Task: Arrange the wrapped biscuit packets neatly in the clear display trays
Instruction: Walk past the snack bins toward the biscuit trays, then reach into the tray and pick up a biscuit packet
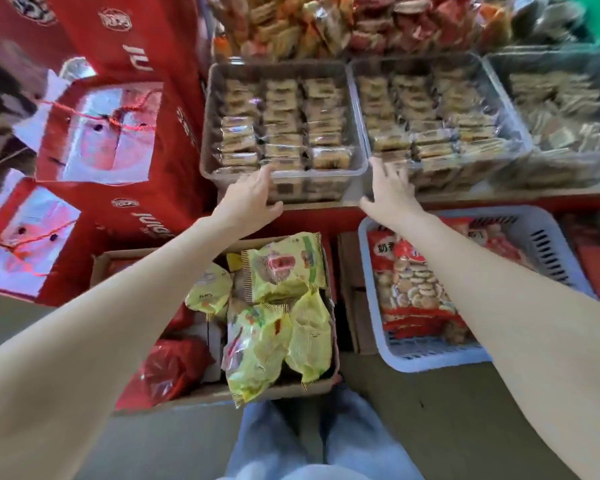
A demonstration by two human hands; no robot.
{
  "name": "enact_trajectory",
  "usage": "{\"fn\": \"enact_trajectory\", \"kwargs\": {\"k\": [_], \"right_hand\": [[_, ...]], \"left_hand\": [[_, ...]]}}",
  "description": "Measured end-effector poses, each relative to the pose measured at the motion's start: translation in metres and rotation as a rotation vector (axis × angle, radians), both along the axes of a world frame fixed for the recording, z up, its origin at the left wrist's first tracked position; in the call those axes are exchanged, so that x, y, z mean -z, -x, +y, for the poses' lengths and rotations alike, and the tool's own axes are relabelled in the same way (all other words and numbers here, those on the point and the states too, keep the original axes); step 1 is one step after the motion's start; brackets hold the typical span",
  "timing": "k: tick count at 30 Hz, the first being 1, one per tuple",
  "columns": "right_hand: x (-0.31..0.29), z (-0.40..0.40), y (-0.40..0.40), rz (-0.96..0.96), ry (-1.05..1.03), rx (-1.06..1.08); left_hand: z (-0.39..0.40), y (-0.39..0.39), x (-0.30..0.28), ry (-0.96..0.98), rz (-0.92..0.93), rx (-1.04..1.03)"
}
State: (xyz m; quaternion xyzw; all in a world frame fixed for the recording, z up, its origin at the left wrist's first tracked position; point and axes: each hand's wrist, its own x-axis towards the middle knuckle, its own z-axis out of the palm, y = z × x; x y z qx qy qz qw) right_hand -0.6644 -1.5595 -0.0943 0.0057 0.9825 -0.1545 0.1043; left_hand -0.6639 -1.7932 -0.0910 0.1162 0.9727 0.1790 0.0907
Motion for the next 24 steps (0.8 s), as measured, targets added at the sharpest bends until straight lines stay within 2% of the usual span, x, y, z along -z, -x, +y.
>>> {"fn": "enact_trajectory", "kwargs": {"k": [3,13,19,24], "right_hand": [[0.005,-0.016,0.01,0.052,0.023,-0.002],[0.021,-0.044,0.067,0.193,-0.09,-0.14],[0.019,-0.071,0.11,0.0,0.093,-0.363],[0.021,-0.127,0.134,-0.066,0.081,-0.513]], "left_hand": [[-0.012,0.021,0.006,0.035,0.019,0.025],[-0.021,0.063,0.016,0.011,-0.007,-0.132],[-0.031,0.069,0.013,0.045,0.052,-0.193],[-0.061,0.06,0.006,0.164,0.146,-0.172]]}}
